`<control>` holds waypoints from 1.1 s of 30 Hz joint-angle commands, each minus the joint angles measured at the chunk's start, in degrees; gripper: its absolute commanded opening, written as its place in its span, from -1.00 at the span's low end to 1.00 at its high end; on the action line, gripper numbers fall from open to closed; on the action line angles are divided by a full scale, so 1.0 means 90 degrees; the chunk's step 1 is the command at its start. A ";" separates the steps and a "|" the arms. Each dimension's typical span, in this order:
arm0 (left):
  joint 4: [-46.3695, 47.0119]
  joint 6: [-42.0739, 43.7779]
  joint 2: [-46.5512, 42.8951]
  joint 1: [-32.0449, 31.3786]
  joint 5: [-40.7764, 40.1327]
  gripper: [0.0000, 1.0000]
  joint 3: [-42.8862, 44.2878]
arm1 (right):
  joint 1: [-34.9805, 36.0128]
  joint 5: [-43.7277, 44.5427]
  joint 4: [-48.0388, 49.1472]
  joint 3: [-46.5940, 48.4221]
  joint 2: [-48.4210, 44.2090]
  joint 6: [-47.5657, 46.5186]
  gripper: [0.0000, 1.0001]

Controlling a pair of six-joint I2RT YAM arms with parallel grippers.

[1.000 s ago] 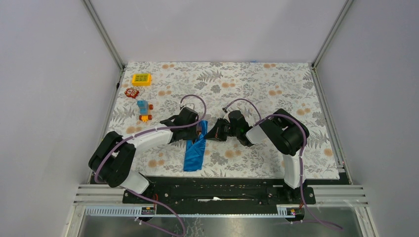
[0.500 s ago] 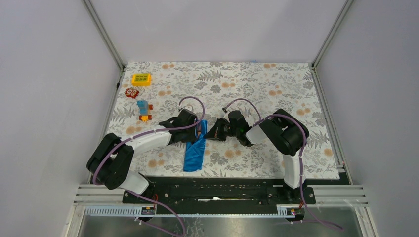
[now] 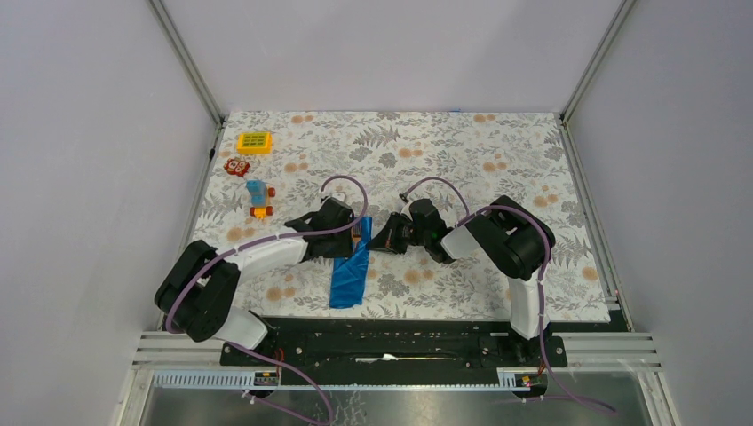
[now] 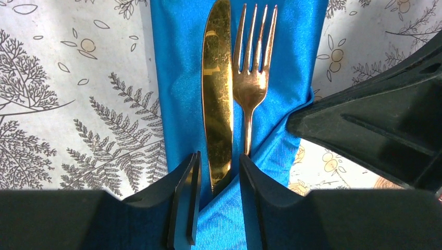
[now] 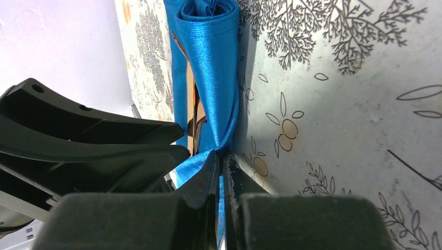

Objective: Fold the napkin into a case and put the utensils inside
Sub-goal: Insert the knife into the folded napkin, then reset both arms

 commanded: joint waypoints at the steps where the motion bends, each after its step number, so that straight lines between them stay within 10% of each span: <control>1: 0.0017 0.0063 -0.0411 -0.0025 -0.0051 -0.21 -0.0025 | 0.0073 0.0215 -0.0065 0.0233 -0.0149 -0.0239 -0.91; 6: -0.0172 0.0153 -0.0707 -0.0016 0.0038 -0.18 0.0180 | 0.0073 0.0279 -0.0345 0.0300 -0.0308 -0.0462 -0.79; 10: -0.0494 0.0308 -0.1210 0.0068 0.0017 -0.13 0.0632 | 0.0074 0.0375 -0.1258 0.0573 -0.0660 -0.0760 -0.30; 19: -0.0533 0.1762 -0.2729 0.0356 0.0896 0.06 0.2189 | 0.0074 0.2129 -0.6247 0.1727 -0.3003 -0.2998 0.71; 21: -0.0436 0.2103 -0.3024 0.0368 0.1174 0.93 0.2559 | 0.0073 0.2789 -0.7288 0.2012 -0.3748 -0.3659 0.81; 23: -0.0279 0.2475 -0.3319 0.0366 0.1418 0.97 0.2904 | 0.0073 0.3452 -0.8127 0.2324 -0.4566 -0.4232 0.97; 33: 0.0630 0.2883 -0.4441 0.0365 0.1408 0.97 0.3800 | 0.0074 0.5361 -1.0026 0.4870 -0.7219 -0.5413 0.99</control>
